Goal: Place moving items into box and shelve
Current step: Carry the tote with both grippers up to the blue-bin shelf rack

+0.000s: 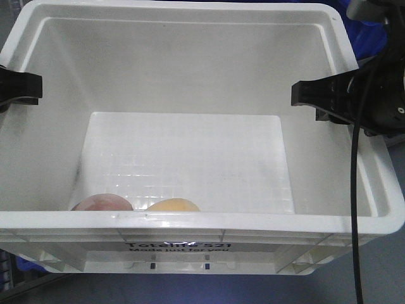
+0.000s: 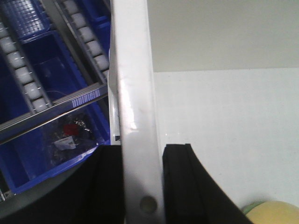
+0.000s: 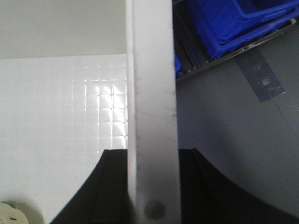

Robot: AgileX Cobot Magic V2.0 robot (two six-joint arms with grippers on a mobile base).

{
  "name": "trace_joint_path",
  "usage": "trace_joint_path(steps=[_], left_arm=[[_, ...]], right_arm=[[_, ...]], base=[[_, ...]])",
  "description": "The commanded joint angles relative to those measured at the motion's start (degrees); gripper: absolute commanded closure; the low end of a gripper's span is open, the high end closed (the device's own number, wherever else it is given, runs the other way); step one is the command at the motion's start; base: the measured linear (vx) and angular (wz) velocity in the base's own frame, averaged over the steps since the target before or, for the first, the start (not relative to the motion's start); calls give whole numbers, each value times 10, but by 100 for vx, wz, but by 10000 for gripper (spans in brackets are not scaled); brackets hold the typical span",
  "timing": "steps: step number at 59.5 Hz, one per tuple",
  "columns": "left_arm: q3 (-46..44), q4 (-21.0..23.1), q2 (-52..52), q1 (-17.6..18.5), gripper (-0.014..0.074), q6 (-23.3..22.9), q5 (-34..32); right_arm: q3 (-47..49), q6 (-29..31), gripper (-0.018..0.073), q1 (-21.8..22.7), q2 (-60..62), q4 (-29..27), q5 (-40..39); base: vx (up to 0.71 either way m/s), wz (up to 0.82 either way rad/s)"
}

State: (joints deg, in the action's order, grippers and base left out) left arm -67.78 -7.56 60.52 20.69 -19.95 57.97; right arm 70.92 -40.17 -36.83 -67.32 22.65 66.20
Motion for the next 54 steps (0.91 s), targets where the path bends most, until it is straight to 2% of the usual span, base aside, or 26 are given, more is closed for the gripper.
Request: trace_joint_path(steps=[1,29,54], left_arm=[[-20,-62,-15,-4,530,-2,-46],[-20,-62,-15,-4,530,-2,-46],[-20,-62,-15,-4,530,-2,-46]], right_arm=[[21,-2,432,7,25,75,-21],[21,-2,432,7,25,75,-21],[21,-2,432,7,25,75,-21]], base=[[7,58],[6,51],[7,36]])
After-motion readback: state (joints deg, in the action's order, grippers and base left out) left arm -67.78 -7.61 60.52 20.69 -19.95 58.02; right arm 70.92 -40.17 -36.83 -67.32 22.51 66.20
